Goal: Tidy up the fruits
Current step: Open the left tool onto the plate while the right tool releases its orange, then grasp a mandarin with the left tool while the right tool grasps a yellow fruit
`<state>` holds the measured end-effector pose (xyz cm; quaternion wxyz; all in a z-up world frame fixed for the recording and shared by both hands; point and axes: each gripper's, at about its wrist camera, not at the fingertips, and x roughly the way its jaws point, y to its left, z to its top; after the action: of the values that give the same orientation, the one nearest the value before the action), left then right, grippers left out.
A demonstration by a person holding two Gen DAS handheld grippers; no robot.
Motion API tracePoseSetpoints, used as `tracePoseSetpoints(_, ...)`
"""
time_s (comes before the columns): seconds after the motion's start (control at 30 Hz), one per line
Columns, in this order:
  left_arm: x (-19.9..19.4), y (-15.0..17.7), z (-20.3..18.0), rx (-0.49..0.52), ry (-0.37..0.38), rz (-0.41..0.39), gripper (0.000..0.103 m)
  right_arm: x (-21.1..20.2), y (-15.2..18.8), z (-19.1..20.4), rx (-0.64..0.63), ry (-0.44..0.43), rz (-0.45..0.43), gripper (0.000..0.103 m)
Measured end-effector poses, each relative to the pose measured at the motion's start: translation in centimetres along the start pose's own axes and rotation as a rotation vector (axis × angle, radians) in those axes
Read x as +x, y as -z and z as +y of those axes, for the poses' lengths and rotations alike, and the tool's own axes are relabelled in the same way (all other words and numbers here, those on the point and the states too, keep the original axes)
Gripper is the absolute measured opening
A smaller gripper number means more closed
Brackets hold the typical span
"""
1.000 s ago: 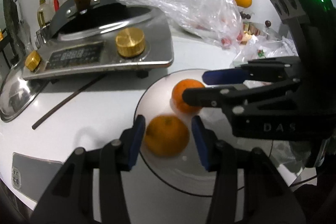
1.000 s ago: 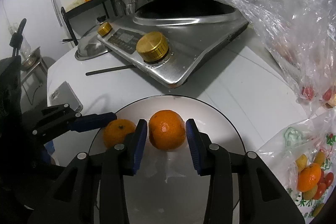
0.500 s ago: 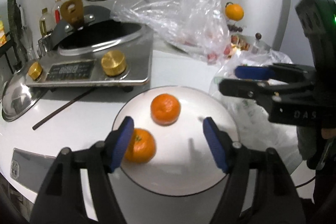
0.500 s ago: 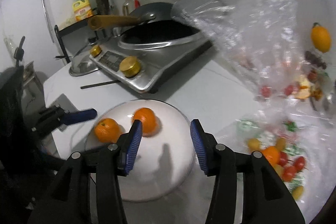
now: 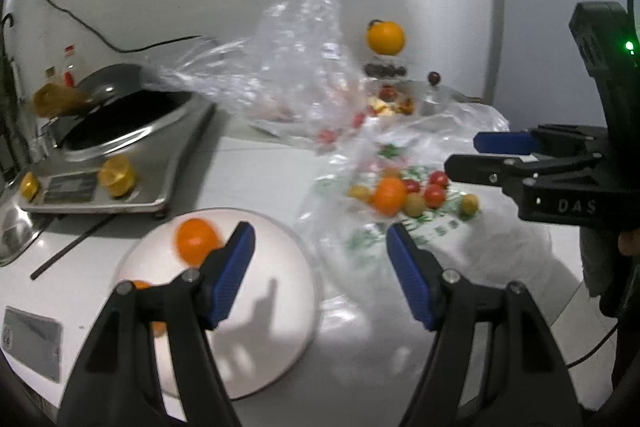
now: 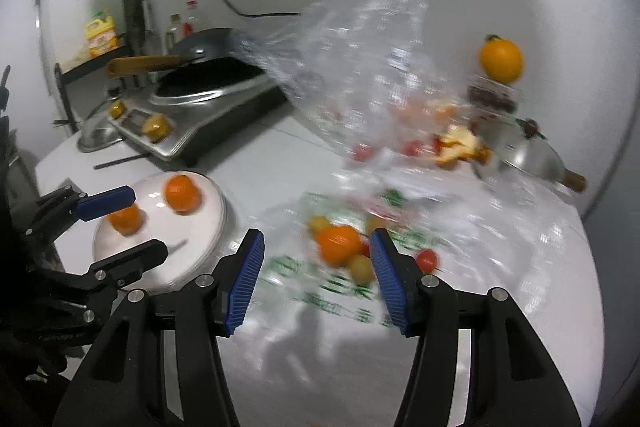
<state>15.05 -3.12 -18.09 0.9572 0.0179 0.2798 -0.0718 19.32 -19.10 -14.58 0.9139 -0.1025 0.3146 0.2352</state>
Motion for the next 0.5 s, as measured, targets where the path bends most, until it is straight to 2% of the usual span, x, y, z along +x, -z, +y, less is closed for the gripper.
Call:
tracePoseSetpoints(0.3, 2.7, -1.0, -4.9, 0.032, 0.02, 0.006, 0.07, 0.1, 2.8, -4.6, 0.011, 0.089, 0.011, 0.058)
tracePoseSetpoints(0.5, 5.9, -1.8, -6.9, 0.092, 0.069, 0.105, 0.07, 2.2, 4.7, -6.7, 0.025, 0.081, 0.085, 0.058)
